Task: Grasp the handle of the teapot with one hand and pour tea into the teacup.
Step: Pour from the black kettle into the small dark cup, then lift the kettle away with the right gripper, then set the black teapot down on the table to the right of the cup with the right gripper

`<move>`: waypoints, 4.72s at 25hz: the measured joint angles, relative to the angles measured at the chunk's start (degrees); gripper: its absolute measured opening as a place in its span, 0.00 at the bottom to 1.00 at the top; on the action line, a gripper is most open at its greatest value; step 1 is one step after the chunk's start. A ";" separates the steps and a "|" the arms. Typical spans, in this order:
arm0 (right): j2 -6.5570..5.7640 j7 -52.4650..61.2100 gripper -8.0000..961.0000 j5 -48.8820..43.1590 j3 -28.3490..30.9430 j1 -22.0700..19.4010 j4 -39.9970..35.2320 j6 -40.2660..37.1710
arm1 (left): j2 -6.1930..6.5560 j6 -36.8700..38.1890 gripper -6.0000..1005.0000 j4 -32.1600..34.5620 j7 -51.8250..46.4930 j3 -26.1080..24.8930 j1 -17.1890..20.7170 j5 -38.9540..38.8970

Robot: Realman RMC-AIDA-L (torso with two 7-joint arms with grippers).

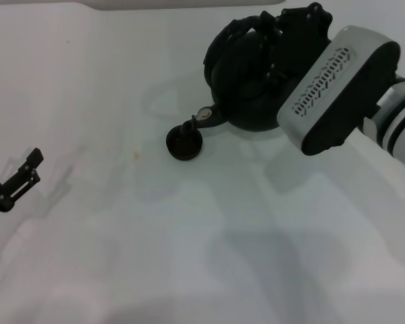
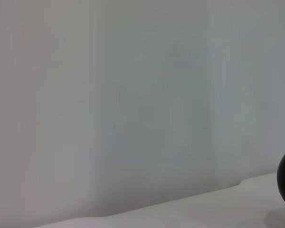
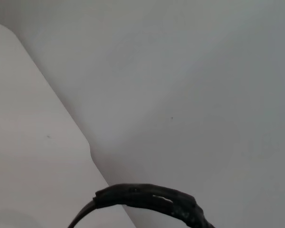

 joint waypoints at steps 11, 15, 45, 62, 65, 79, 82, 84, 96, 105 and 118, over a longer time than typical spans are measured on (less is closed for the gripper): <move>-0.16 0.39 0.11 -2.33 -3.11 1.63 -0.14 6.69 | 0.04 -0.01 0.87 -0.14 -0.01 0.00 -0.77 0.00; -0.18 0.46 0.11 -2.35 -3.12 1.69 -0.14 6.66 | 0.03 0.00 0.87 -0.33 -0.01 0.00 -0.73 0.00; -0.29 0.18 0.11 -3.55 -3.13 1.76 -0.14 6.63 | 0.18 -0.58 0.87 -0.61 -0.01 -0.09 -1.44 0.00; -0.18 0.44 0.11 -4.46 -3.45 1.80 -0.13 7.04 | 0.18 -0.71 0.87 -0.60 0.08 -0.61 -1.57 0.00; -0.18 0.45 0.11 -4.44 -3.41 1.80 -0.06 7.04 | 0.18 -0.71 0.87 -0.60 0.09 -0.70 -1.59 0.07; -0.21 0.56 0.11 -4.20 -3.13 1.80 0.21 6.73 | 0.18 -0.74 0.87 -0.75 0.08 -0.71 -2.07 0.07; -0.27 0.97 0.11 -4.09 -3.04 1.80 0.24 6.52 | 0.18 -0.79 0.87 -0.79 0.08 -0.70 -2.12 0.08; -0.31 1.36 0.11 -4.07 -2.94 1.79 0.26 6.27 | 0.18 -0.97 0.87 -0.84 0.08 -0.71 -2.13 0.09; -0.49 8.29 0.11 -1.55 3.85 -1.56 0.91 -7.10 | 0.18 -1.41 0.87 -0.88 0.69 -1.45 -1.80 0.21; -0.44 8.32 0.11 7.34 10.96 -3.73 3.35 -19.09 | 0.18 -1.35 0.87 -0.71 0.70 -1.50 -2.14 0.46; -0.52 8.19 0.11 12.46 21.93 -4.67 12.91 -32.26 | 0.18 -0.91 0.87 -0.40 0.70 -1.41 -2.33 0.48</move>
